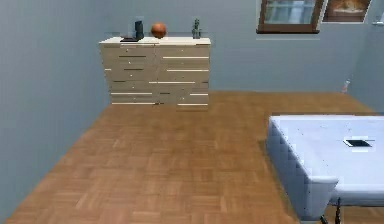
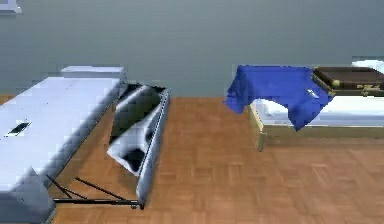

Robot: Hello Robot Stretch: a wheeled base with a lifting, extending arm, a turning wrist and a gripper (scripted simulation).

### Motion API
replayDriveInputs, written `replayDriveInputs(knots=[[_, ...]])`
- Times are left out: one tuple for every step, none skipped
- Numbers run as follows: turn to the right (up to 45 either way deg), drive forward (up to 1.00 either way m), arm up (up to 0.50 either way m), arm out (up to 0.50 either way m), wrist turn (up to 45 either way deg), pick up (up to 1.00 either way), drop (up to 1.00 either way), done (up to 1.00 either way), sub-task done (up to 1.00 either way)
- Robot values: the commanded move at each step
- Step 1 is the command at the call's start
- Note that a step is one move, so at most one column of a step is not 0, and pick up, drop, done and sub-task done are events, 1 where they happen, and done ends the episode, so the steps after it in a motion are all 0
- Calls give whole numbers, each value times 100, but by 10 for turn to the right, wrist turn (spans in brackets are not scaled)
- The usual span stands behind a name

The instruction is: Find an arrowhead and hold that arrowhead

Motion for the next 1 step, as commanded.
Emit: replayDriveInputs(knots=[[30, 0, 0, 0, 0, 0, 0, 0, 0]])
